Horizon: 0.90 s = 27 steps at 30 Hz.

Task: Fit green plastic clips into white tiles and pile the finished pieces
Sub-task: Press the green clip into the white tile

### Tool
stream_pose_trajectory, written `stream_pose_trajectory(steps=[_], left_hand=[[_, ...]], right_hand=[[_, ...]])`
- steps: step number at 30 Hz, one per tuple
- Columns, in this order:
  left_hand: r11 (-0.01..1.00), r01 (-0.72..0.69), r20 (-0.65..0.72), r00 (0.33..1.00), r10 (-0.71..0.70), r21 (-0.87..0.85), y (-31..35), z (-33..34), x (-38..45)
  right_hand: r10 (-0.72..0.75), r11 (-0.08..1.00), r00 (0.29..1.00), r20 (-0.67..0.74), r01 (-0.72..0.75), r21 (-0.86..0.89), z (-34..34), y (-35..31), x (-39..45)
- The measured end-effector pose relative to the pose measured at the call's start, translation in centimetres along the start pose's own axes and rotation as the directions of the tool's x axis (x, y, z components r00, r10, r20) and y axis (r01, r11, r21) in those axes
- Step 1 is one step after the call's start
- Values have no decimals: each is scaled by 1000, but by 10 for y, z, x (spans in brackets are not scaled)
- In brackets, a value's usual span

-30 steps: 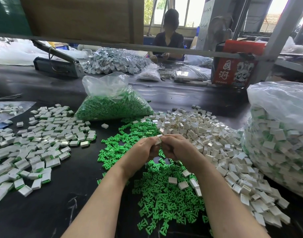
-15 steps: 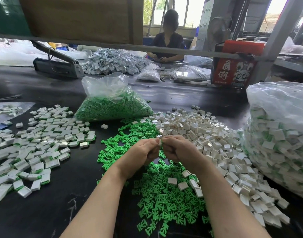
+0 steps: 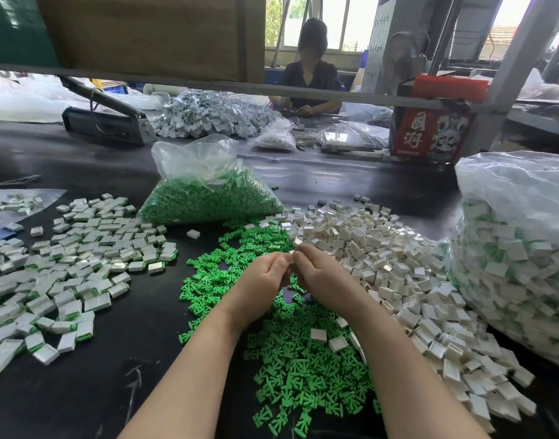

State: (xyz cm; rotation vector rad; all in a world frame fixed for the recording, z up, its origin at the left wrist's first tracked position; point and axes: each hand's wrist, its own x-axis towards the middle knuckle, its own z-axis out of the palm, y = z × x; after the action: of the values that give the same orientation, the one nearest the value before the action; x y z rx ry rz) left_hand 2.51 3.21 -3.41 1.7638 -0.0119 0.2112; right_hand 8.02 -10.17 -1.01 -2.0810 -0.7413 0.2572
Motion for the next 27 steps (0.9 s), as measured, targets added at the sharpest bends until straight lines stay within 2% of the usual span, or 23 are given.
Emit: stream_pose_trajectory(steps=[4,9,14,16,20,24,27], left_hand=[[993,-37,-41,998,42,115,0,3,1],[985,-48,-72,996,60,165,3,8,1],[957,-48,-172,980,100,285,3,10,2],[955,-34,-155,984,83,293,3,10,3],[938,-19,-33,999,33,345,7,4,2],[958,-6,18,1000,1,288,7,-2,2],[992,13,32,999,-18,128,7,-4,1]], right_hand=[[-35,987,996,-78,22,-158,5,0,1],[-68,980,990,-120,44,-196,8,2,1],[-105,963,986,-127,69,-262,16,-1,1],[-117,960,983,-141,76,-271,15,1,0],[-107,950,991,-84,77,-304,12,5,-1],[-111,956,991,-77,85,-282,12,5,-1],[-87,989,992,-97,74,-131,10,6,-1]])
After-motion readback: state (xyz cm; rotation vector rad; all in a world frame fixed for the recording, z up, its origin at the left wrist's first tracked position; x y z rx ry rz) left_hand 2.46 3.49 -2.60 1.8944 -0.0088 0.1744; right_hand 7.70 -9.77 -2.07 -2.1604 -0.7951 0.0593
